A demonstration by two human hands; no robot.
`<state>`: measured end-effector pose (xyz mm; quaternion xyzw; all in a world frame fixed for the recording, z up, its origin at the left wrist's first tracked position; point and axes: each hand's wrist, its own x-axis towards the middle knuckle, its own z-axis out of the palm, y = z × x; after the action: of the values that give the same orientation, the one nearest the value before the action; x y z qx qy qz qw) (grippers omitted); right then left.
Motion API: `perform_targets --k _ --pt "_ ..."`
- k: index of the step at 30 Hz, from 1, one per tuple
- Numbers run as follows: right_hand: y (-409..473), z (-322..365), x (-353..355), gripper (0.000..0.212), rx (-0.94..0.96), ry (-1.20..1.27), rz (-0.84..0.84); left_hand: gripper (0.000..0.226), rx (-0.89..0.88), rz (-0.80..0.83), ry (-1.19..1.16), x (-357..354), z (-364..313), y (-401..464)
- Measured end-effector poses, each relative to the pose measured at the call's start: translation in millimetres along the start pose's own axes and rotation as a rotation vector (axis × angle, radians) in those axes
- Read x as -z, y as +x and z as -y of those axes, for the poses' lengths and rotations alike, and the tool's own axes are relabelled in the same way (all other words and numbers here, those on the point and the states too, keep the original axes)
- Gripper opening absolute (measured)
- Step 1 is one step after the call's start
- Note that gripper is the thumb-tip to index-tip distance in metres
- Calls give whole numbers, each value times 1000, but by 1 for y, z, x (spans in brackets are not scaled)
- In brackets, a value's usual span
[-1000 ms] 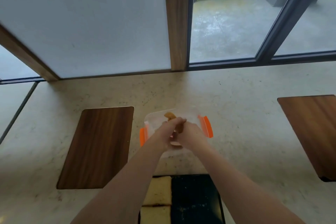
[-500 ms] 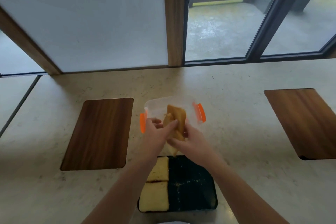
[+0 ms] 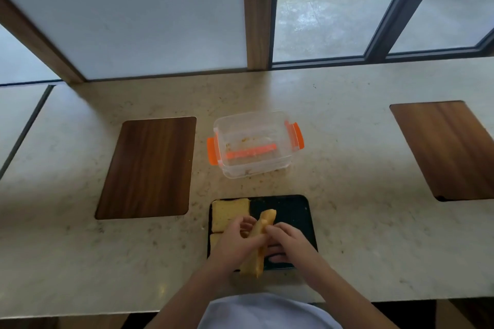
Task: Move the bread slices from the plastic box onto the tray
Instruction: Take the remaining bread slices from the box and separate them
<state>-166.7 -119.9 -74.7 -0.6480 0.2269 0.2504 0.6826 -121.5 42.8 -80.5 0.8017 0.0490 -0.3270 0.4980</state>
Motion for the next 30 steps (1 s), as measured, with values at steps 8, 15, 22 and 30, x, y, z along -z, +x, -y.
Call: perform_targets --k 8,15,22,30 --pt "3 1 10 33 -45 153 -78 53 -92 60 -5 2 -5 -1" --pt "17 -2 9 48 -124 232 -110 41 -151 137 11 3 -15 -2" --pt "28 2 11 32 -242 256 -131 44 -102 110 -48 9 -19 3" --pt "23 3 10 15 -227 273 -157 45 49 -7 -148 14 -11 12"
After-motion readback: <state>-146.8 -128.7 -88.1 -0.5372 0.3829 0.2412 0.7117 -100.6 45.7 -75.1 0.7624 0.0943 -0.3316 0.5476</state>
